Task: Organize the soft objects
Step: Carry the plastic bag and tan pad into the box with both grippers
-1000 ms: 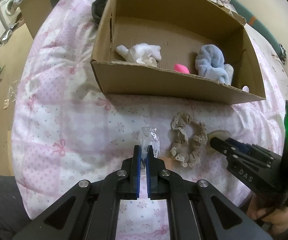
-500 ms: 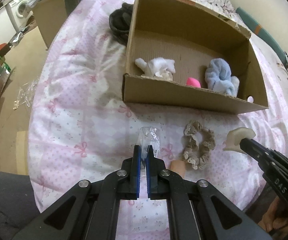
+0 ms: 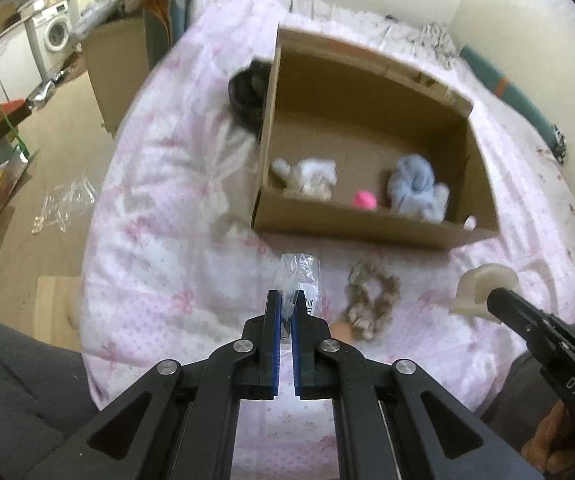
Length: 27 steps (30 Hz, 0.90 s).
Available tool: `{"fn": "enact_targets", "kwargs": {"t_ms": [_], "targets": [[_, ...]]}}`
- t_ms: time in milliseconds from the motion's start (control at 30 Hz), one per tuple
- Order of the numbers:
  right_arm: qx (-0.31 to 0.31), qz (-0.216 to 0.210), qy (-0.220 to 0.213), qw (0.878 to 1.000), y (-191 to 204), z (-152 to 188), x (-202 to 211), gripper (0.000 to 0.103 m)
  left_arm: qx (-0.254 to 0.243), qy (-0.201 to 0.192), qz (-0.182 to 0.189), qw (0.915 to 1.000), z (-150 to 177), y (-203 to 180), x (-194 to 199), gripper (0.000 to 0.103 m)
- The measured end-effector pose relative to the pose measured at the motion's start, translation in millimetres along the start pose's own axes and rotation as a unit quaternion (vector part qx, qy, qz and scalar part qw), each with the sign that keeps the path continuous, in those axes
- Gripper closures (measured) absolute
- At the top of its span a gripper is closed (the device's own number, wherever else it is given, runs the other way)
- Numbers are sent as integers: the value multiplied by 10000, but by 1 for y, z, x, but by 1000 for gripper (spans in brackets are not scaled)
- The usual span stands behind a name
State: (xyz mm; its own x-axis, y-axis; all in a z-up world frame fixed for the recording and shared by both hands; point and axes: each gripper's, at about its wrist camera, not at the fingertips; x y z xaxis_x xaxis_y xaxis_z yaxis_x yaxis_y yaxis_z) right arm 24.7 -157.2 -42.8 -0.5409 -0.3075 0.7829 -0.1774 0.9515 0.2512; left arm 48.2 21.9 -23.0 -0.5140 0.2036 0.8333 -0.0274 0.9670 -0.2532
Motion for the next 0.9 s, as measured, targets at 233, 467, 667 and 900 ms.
{"fn": "enact_targets", "kwargs": {"t_ms": [233,467,667,900], "targets": [[-64,-373,-398,9985,-1,-21,32,93,-325,-495,34,9982,-30,-20,33,98],[-9,-570,-730,9957,-1,-60,45,93,-544,-741,177,9956,-69,-36,41,98],[108,-547,-798,9952,0,-84,36,93,-716,-711,125,9948,-94,-47,21,98],[166,-381,-674,9969,-11,-98,3,93,-908,-477,-20,9947,-102,-54,-23,98]]}}
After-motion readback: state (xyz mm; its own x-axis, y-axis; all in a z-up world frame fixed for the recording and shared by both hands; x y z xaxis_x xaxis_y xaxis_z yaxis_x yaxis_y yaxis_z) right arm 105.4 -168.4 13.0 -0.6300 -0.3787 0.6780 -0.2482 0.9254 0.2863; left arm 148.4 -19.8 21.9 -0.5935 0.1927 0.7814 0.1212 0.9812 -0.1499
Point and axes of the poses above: each gripper's, at about its wrist camera, not at the fingertips, and x roughly against the way its jaws point, y to its left, z to its underside, and after that the axes turned 6 degrees about z, right-handed
